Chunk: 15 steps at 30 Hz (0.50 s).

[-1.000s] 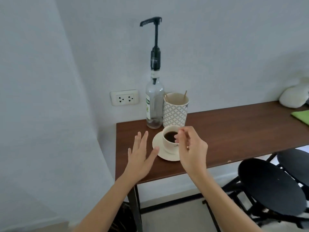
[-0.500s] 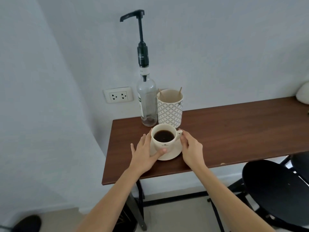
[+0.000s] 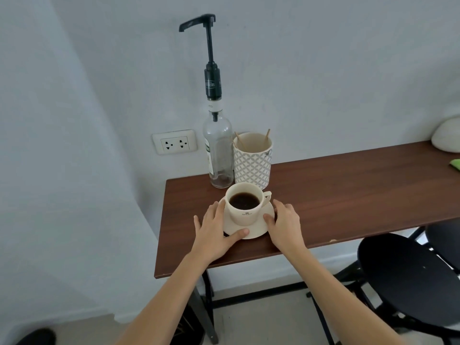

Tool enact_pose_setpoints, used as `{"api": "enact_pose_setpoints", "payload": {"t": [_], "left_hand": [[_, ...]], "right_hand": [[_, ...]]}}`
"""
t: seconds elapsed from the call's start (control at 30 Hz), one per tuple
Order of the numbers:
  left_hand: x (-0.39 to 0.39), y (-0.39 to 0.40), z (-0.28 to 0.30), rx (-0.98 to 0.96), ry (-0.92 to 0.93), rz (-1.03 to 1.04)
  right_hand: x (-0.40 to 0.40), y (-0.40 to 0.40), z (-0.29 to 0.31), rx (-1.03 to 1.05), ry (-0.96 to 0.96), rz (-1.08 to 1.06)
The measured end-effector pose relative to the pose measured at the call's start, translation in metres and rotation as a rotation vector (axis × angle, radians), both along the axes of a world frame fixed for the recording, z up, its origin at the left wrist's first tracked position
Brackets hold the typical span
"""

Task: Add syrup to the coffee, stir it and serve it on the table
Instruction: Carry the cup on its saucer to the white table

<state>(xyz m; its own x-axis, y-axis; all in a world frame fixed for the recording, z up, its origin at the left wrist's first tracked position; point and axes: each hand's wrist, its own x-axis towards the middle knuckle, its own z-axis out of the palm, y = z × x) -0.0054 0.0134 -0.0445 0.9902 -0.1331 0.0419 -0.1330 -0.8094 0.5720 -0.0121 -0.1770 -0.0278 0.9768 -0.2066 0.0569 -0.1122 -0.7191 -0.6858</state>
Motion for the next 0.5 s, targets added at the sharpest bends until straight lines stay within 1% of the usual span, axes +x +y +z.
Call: {"api": "enact_pose_setpoints", "payload": {"t": [0.23,0.33,0.4,0.43,0.5], "left_hand": [[-0.019,0.003,-0.004,0.061,0.027,-0.01],[-0.028,0.005,-0.004,0.067,0.032,-0.038],[-0.034,0.007,-0.004,0.064,0.035,-0.055],[-0.037,0.008,-0.004,0.066,0.036,-0.062],[-0.043,0.01,-0.004,0.082,0.035,-0.074]], "right_hand": [[-0.028,0.009,0.005,-0.219,0.097,-0.071],[-0.043,0.009,0.006,-0.201,0.142,-0.069],[-0.052,0.009,0.003,-0.118,0.166,-0.058],[-0.056,0.009,0.001,-0.018,0.173,-0.053],[-0.065,0.011,-0.003,0.3,0.19,-0.065]]}}
